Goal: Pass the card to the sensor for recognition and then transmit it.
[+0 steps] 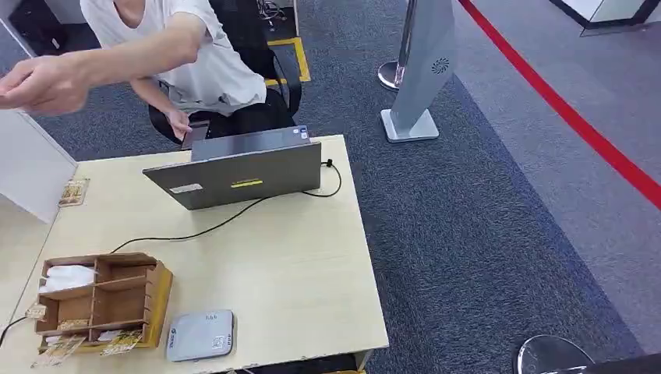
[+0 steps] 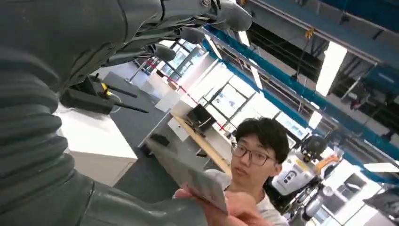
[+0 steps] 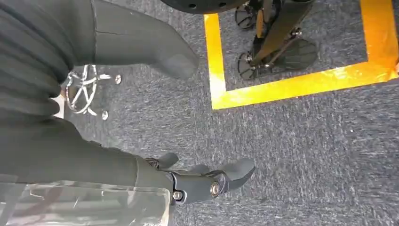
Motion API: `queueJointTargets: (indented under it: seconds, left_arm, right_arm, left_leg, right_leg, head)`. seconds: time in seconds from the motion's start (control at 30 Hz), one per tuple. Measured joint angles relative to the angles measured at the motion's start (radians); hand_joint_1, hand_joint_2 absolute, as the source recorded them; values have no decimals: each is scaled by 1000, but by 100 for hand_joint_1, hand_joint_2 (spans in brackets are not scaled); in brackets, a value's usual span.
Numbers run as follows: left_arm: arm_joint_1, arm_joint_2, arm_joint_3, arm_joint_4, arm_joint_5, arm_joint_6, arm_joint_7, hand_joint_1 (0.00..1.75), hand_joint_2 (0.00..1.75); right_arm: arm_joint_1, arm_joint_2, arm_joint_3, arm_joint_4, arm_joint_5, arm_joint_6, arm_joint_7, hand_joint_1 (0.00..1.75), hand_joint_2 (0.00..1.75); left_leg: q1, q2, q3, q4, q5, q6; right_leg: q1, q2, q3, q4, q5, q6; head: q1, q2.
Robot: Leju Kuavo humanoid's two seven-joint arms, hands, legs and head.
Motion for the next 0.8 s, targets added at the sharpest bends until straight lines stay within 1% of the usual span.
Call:
queueJointTargets:
  seconds: [0.13, 0.37, 0.4, 0.43, 0.5, 0.67, 0.8]
  left_arm:
    - [-48, 51, -93, 19, -61, -48, 66, 0, 175]
    - [-122, 120, -245, 50, -169, -125, 179, 0, 175]
    - [-123, 125, -256, 51, -180, -132, 188, 80, 175]
    - [-124, 126, -261, 51, -190, -138, 198, 175, 175]
    - [-136, 135, -296, 59, -216, -156, 220, 175, 175]
    - [-167, 153, -377, 74, -322, -220, 282, 175, 175]
    - [-181, 155, -421, 85, -421, -278, 312, 175, 175]
  right_arm:
    - [-11, 0, -19, 6, 29, 13, 1, 0, 175]
    - [-27, 0, -53, 8, 82, 35, 12, 0, 175]
    - [-27, -1, -56, 7, 88, 37, 13, 0, 175]
    - [-29, -1, -57, 6, 92, 38, 13, 0, 175]
    - [-34, -1, -66, 6, 101, 48, 16, 0, 175]
    - [-50, -1, -91, -6, 143, 74, 29, 0, 175]
    - [-61, -1, -110, -18, 179, 114, 32, 0, 175]
  left_leg:
    - [0, 0, 0, 0, 0, 0]
    - [0, 0, 0, 0, 0, 0]
    - [0, 0, 0, 0, 0, 0]
    - [0, 1, 0, 0, 0, 0]
    - [0, 1, -1, 0, 0, 0]
    - [0, 1, -1, 0, 0, 0]
    - [0, 1, -1, 0, 0, 0]
  right_leg:
    - [0, 0, 0, 0, 0, 0]
    - [0, 0, 0, 0, 0, 0]
    - [0, 0, 0, 0, 0, 0]
    - [0, 1, -1, 0, 0, 0]
    - [0, 1, -1, 0, 1, 0]
    - [0, 1, -1, 0, 1, 0]
    - [0, 1, -1, 0, 1, 0]
  head:
    - [0, 0]
    - [0, 0]
    - [0, 0]
    - [-1, 0]
    - [-1, 0]
    - [-1, 0]
    - [-1, 0]
